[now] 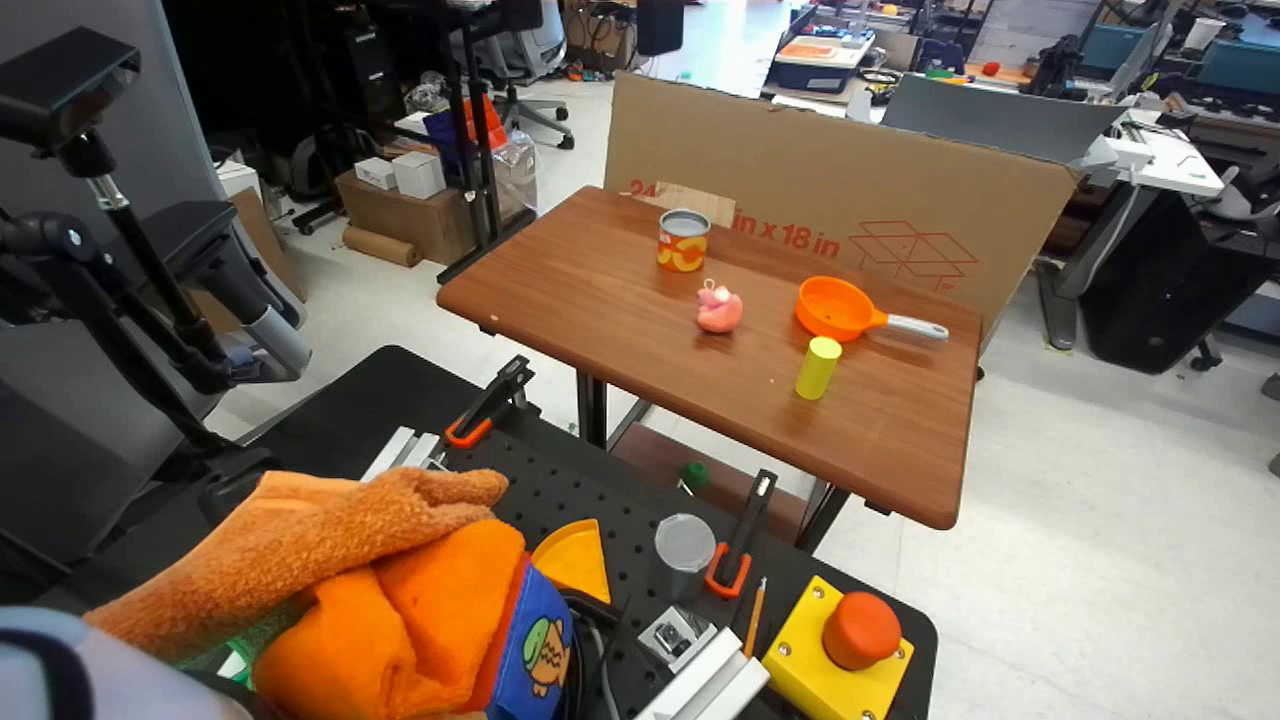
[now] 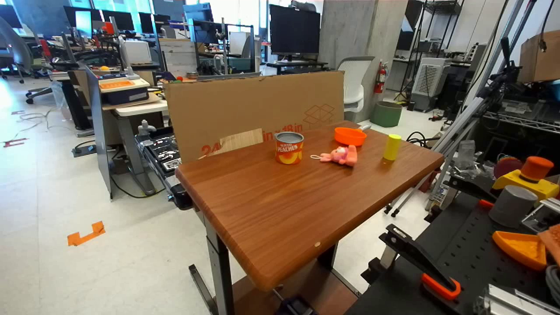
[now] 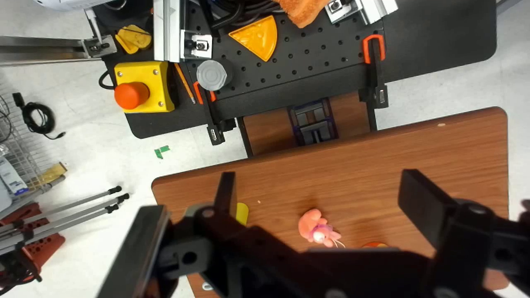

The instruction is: Move the pink doll to the left

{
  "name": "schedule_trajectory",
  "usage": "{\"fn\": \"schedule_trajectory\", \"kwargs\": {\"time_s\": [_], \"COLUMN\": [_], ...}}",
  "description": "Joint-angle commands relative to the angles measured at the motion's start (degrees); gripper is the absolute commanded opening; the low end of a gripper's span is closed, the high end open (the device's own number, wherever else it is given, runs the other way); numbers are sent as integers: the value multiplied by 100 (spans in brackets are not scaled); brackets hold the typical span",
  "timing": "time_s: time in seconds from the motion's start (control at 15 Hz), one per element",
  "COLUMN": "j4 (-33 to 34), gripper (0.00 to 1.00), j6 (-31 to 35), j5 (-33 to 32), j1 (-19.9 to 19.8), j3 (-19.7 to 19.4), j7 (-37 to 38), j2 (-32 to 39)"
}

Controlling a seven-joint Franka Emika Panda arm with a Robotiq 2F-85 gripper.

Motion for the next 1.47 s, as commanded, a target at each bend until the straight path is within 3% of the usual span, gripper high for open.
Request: {"fn": "schedule_trajectory", "kwargs": {"time_s": [0.0, 0.33, 0.73, 1.07, 1.2, 1.4], "j4": [10, 170, 1716, 3028, 3502, 3697], "gripper": [100, 100, 100, 100, 100, 100], "j6": [-12, -152, -376, -133, 32, 966], "j5": [7, 42, 206, 194, 146, 21], "j1": [-14, -19, -85, -17, 35, 123], "j3": [9, 33, 90, -28, -89, -229], "j7": [-10, 35, 423, 816, 972, 1131], "j2": [1, 195, 2090, 3877, 4604, 5379]}}
